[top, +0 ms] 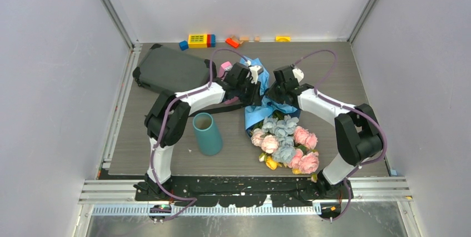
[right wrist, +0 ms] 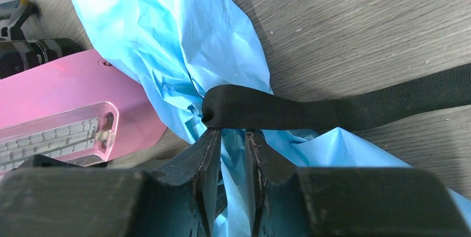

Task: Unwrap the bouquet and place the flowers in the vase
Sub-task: Untie the ribbon from the wrapping paper.

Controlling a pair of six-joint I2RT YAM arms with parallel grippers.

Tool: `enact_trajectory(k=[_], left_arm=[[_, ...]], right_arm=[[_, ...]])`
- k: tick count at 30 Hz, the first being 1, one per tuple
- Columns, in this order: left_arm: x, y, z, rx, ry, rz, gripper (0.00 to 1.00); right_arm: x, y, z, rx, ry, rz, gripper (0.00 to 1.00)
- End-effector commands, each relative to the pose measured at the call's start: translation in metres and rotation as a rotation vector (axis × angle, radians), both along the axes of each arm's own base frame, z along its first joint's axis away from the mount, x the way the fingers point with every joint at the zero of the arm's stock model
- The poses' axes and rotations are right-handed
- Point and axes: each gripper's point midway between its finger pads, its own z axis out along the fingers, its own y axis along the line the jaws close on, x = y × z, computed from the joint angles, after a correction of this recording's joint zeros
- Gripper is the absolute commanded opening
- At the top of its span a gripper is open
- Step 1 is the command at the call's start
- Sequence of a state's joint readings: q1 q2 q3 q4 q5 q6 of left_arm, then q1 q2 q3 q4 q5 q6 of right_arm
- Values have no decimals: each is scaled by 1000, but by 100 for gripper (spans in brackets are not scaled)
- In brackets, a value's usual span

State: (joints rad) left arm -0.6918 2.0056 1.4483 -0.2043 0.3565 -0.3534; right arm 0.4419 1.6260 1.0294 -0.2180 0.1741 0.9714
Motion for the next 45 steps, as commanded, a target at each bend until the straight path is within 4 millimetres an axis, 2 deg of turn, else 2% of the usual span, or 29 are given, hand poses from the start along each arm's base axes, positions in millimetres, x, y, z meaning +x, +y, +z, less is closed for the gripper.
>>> enact_trajectory(k=[1,10,18,23,35,37,42,45], left_arm=[[-3,-6,-7,-17,7,-17,22],[-4,-6,-13,-12,24,-11,21],[-5,-5,-15,-8,29,-10,20],[-5,-5,-15,-8,29,-11,20],[-4,-5,-16,-6,28,-8,20],[-4,-5,-15,-7,25,-8,20],[-2,-3,-8,-2,8,-4,20],[0,0,6,5,-27,-2,24]], right_arm=[[12,-4,9,31,-60,-51,27],[15,-6,4,53,-58,-69,28],[21,-10,10,71,-91,-95,28],[23,-12,4,83,-83,-113,28],[25,-4,-11,125,-54,-109,30],[25,-3,-13,130,-51,-108,27],[24,-6,-7,130,-72,-117,3],[24,-13,1,116,-101,-137,0]])
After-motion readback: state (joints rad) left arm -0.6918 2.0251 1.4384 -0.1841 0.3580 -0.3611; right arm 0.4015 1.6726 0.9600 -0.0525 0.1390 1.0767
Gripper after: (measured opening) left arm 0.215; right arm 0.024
